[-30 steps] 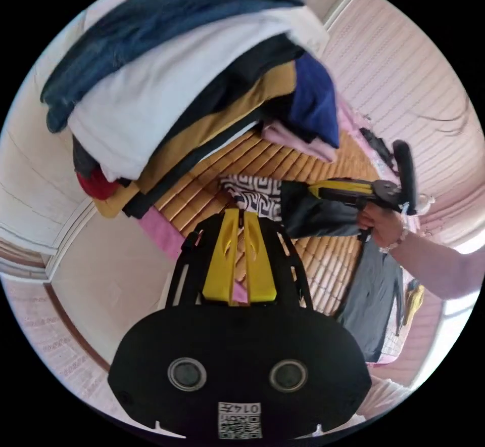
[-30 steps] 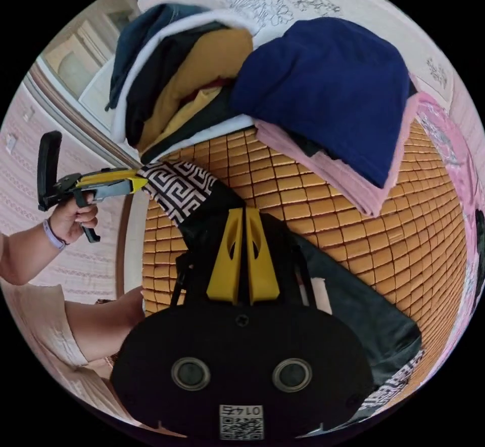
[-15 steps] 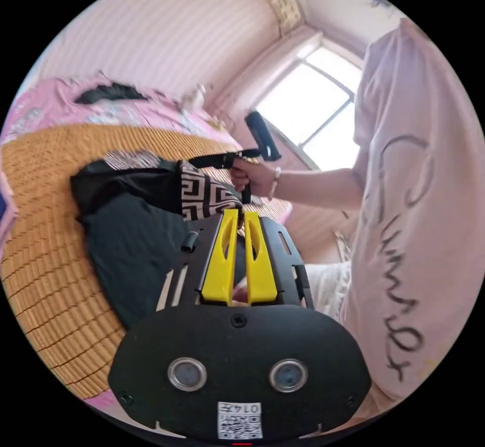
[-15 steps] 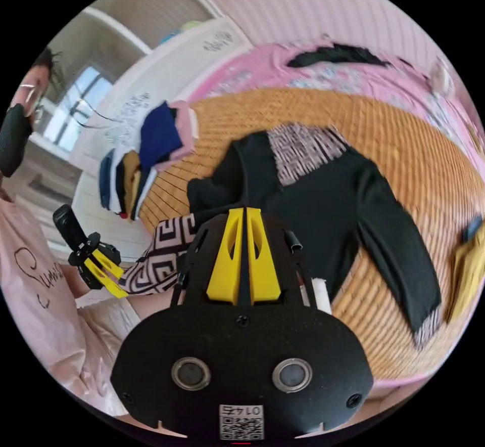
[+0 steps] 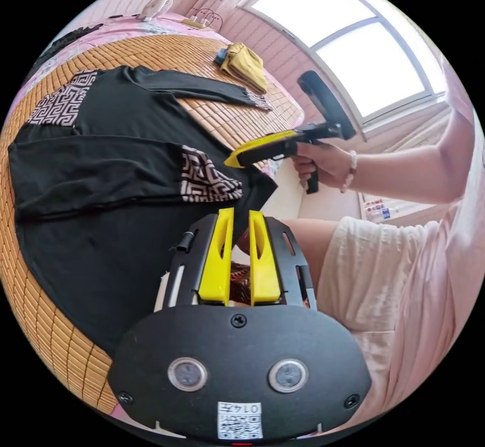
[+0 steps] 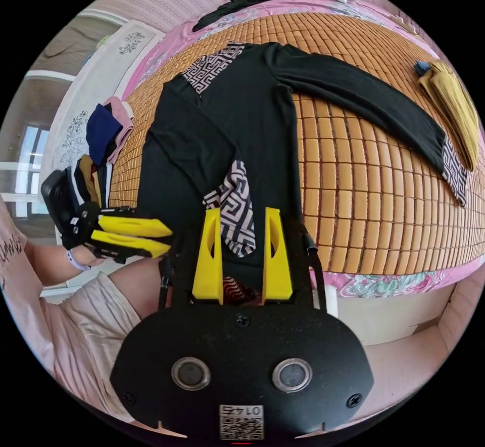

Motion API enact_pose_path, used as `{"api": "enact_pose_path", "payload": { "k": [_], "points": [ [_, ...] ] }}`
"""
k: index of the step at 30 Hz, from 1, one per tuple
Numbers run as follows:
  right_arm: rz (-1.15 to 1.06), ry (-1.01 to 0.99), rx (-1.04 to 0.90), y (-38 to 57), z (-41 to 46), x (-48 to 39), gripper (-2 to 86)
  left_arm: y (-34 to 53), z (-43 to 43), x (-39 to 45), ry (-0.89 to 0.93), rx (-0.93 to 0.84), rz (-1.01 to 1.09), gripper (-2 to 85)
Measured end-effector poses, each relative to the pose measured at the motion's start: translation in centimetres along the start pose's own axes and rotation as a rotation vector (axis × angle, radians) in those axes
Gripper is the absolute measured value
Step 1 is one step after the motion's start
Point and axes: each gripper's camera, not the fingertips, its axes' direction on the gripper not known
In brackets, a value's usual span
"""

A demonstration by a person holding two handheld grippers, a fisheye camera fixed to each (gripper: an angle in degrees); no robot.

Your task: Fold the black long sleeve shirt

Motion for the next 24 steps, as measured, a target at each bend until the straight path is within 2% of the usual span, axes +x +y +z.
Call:
{"api": "enact_pose_path", "payload": {
  "k": [3, 6, 8, 12, 16, 19, 21, 24],
  "points": [
    [-0.046, -0.061, 0.005, 0.0, -1.1, -1.2, 12.8, -3.1, 2.1, -1.0, -0.068, -0.022, 0.003, 6.1],
    [-0.104, 0.028, -0.089, -0.7, -0.6, -1.8, 9.7, -5.8, 4.3, -1.7, -0.073, -0.055, -0.01, 6.0],
    [-0.047, 0.147, -0.11, -1.0, -1.6, -0.4, 5.5, -7.0, 5.2, -1.8, -0.068, -0.053, -0.014, 5.9],
    [0.069, 0.067, -0.024, 0.1, -6.0, 3.4, 3.5, -9.4, 7.3, -1.3, -0.072, -0.093, 0.012, 6.3],
    [0.142, 0.11, -0.003, 1.3, -9.7, 6.1, 3.9, -11.5, 9.1, -0.7, -0.076, -0.108, 0.041, 6.5],
    [0.034, 0.006, 0.064, 1.3, -11.6, 4.8, 5.9, -13.2, 11.2, -0.3, -0.084, -0.133, 0.06, 6.6],
    [-0.028, -0.022, 0.008, 0.8, -11.2, 3.7, 7.8, -14.2, 13.1, -0.1, -0.073, -0.199, 0.068, 6.8],
    [-0.067, 0.037, -0.089, 0.4, -10.1, 2.8, 5.8, -14.8, 13.8, 0.5, -0.086, -0.217, 0.086, 6.8]
  ]
}}
